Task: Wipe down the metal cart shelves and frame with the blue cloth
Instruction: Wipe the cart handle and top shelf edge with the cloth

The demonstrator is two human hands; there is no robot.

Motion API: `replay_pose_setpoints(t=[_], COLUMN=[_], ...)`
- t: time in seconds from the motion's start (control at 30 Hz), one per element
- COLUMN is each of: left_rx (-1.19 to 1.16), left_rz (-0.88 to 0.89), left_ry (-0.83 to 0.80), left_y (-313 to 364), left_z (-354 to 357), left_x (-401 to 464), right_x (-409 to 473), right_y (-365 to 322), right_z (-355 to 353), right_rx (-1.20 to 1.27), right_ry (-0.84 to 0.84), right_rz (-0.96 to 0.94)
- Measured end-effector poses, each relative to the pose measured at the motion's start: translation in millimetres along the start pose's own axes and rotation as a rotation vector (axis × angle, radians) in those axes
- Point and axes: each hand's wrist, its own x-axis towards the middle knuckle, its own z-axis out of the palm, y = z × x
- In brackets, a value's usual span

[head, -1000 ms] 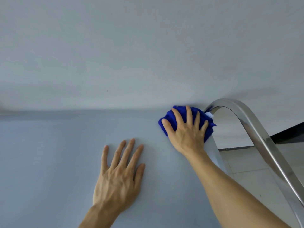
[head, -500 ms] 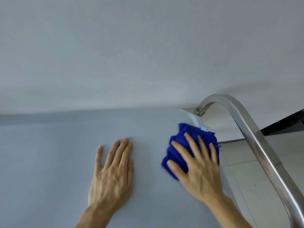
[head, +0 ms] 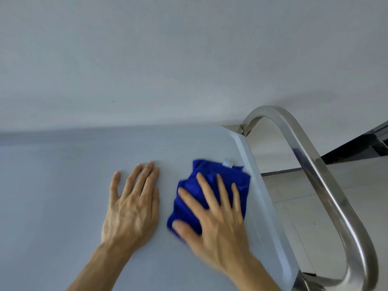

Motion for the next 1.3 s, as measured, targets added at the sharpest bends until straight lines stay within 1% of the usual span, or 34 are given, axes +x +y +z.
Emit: replay_pose_setpoints(t=[0.1,0.17,0.23,0.3,0.4,0.47,0.5,0.57,0.67,0.77,0.83,0.93,0.97,1.03,1.07,1.1,1.17,1.2,1.23,1.3], left_rx=[0.001,-0.002,-0.002,0.001,0.01,0.007,0.005,-0.001,-0.005,-0.011,-0.015,-0.018,-0.016,-0.016,-0.017,-0.017,-0.028,-0.045,-0.071,-0.152], left_rz=[-0.013,-0.013,-0.019,-0.028,-0.024,-0.024,-0.025,-0.025,-0.025,-0.023,-0.02,-0.021,-0.021,-0.017,-0.014,-0.011,-0.009,-0.013,-0.019,-0.025], left_ry=[-0.021,-0.011,-0.012,-0.02,-0.027,-0.028,-0.028,-0.021,-0.019,-0.028,-0.026,-0.026,-0.025,-0.016,-0.009,-0.002,0.003,-0.001,-0.01,-0.017], left_y=[1,1,2,2,0,0,0,0,0,0,1,2,2,2,1,1,0,0,-1,-4], left_z=[-1,0,1,3,5,5,5,4,2,1,1,1,2,3,4,4,4,4,3,0], left_x=[0,1,1,1,0,1,1,2,1,1,1,0,0,0,0,0,-1,-1,0,3], right_x=[-57,-75,-71,-44,15,46,52,41,-13,-73,-100,-112,-108,-90,-80,-71,-57,-53,-52,-53], right_y=[11,36,65,82,75,55,42,15,-21,-24,-6,36,48,66,72,71,63,61,59,63], right_z=[-3,-10,-19,-23,-14,-5,-2,1,0,-4,-14,-35,-41,-45,-41,-36,-30,-28,-26,-23], right_rx=[-0.015,-0.026,-0.07,-0.118,-0.163,-0.147,-0.118,-0.074,0.002,0.029,0.023,-0.037,-0.055,-0.176,-0.194,-0.187,-0.126,-0.113,-0.107,-0.126], right_ry=[-0.011,-0.004,-0.002,-0.001,0.031,-0.004,-0.018,0.006,-0.028,-0.088,-0.117,-0.123,-0.152,-0.284,-0.302,-0.27,-0.13,-0.069,-0.037,-0.011], right_rz=[-0.109,-0.084,0.03,0.18,0.347,0.407,0.399,0.304,0.092,-0.018,-0.02,0.099,0.161,0.227,0.261,0.315,0.438,0.465,0.476,0.429])
